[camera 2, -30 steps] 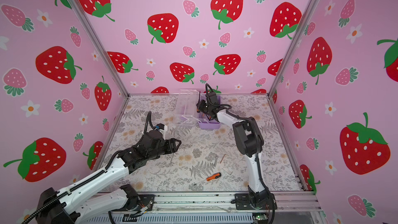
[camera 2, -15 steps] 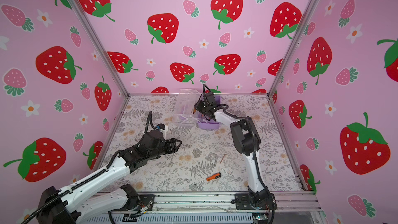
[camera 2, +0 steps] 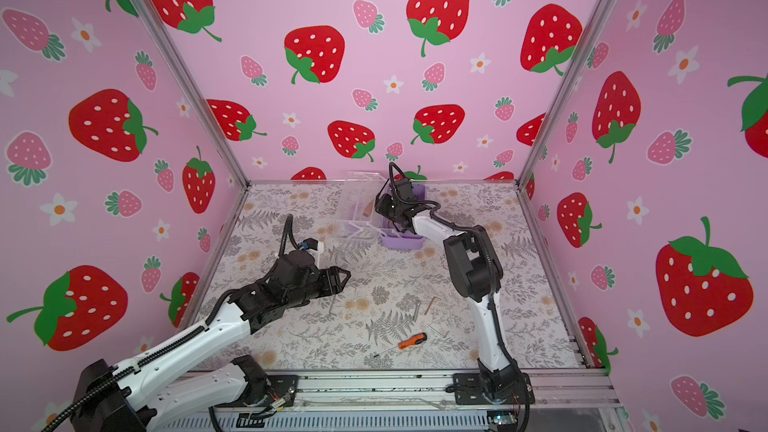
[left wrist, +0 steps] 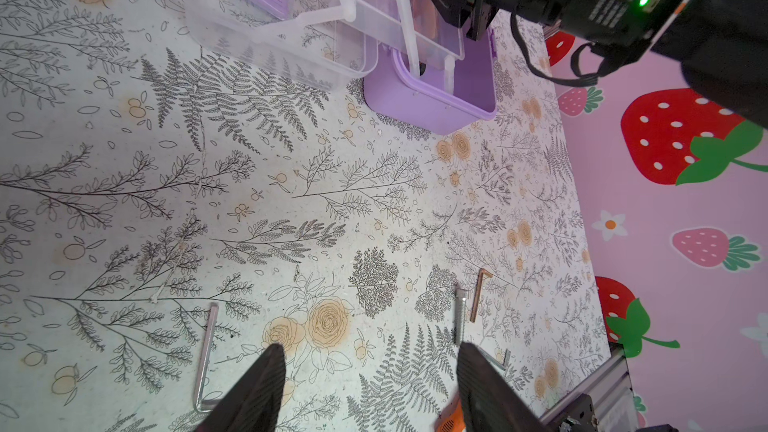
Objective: Pack the tool kit
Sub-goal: 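Carry the screwdriver into the lavender box with the right gripper while the left withdraws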
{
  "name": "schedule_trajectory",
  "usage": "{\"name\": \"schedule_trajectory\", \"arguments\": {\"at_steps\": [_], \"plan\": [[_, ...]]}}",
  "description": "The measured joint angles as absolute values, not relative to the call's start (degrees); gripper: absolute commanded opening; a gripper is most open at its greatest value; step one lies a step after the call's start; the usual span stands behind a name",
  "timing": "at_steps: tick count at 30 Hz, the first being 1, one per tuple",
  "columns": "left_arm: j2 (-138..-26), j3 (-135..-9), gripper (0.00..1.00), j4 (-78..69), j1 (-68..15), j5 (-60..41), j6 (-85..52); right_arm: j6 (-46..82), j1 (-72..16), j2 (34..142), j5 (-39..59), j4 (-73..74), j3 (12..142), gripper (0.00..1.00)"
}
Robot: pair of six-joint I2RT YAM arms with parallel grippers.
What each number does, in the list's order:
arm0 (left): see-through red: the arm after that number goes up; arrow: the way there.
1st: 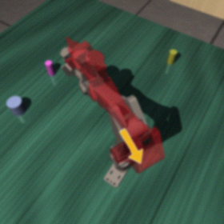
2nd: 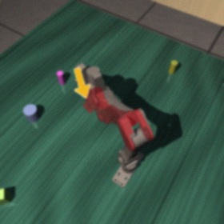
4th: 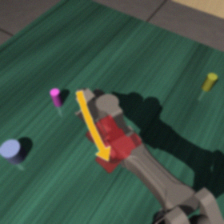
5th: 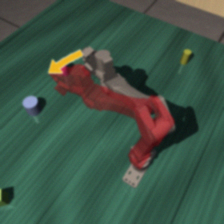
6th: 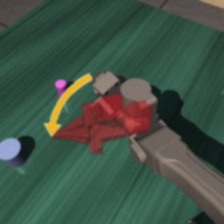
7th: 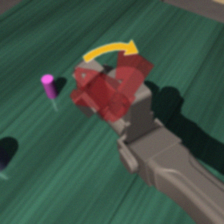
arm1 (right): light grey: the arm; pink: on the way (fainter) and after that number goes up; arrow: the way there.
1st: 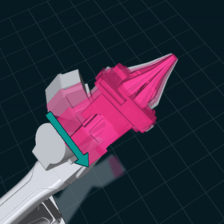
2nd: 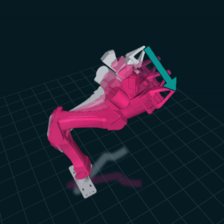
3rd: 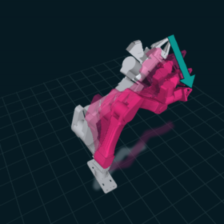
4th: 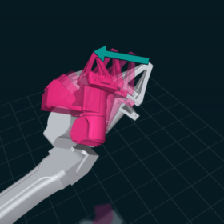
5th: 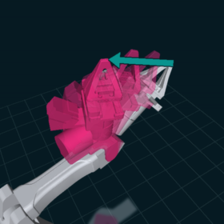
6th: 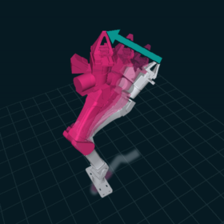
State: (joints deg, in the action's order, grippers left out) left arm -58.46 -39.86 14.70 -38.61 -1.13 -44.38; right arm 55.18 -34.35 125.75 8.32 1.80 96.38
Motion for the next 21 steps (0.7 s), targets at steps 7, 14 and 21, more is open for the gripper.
{"name": "schedule_trajectory", "arguments": {"at_steps": [7, 14, 21], "plan": [[-59.33, -39.88, 0.68, 14.98, -39.31, -1.56, -42.94, 51.46, -34.50, 117.45, 7.09, -0.67, 93.69, 0.40], [-64.14, -41.23, 0.67, 17.78, -44.40, -0.14, -40.03, 43.72, -34.37, 99.96, 1.93, -2.11, 83.31, 0.33], [-67.11, -42.06, 0.66, 18.04, -45.15, 0.60, -38.89, 39.03, -33.08, 96.42, -1.43, -4.80, 80.36, 0.23]]}}
